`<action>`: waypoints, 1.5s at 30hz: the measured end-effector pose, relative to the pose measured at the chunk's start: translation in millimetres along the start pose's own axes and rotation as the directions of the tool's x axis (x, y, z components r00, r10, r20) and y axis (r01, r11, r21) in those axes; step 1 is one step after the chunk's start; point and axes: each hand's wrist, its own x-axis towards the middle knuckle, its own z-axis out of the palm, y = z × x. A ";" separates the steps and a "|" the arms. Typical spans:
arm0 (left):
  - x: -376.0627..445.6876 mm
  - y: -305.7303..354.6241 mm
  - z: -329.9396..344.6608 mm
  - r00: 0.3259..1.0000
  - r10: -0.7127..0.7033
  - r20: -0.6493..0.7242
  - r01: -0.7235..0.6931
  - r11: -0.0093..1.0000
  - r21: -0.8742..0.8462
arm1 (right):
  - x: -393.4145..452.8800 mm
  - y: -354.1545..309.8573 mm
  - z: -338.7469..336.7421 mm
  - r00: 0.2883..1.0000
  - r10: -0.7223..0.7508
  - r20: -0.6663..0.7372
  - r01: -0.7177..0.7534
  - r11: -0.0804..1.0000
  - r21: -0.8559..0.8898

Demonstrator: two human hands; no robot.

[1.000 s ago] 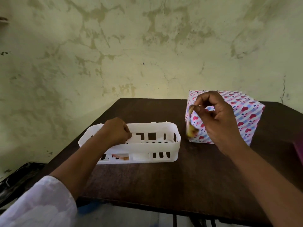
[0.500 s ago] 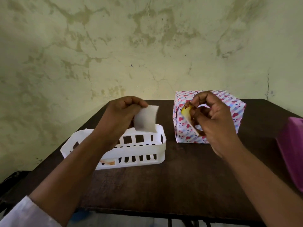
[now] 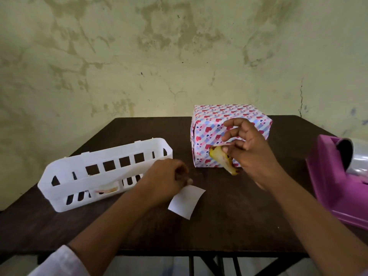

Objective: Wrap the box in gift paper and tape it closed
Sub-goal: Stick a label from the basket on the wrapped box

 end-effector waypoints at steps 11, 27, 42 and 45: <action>3.1 42.3 -8.8 0.946 0.170 -0.275 -0.216 0.965 -0.147 | -7.0 -9.2 7.0 0.982 -0.074 0.175 0.132 0.928 -0.349; 21.2 61.0 -14.7 0.921 -0.136 -0.364 -0.115 0.799 -0.590 | -0.3 -16.4 -22.8 0.939 0.173 -0.298 -0.158 0.985 0.072; 137.9 82.0 -43.1 0.910 -0.051 -0.412 -0.021 0.985 -0.169 | 113.9 -16.3 -58.3 0.915 0.151 -0.373 -0.239 0.950 -0.202; 154.3 81.7 -35.9 0.939 -0.062 -0.338 0.047 0.998 -0.050 | 131.7 -4.0 -59.5 0.933 0.118 -0.340 -0.271 0.852 -0.447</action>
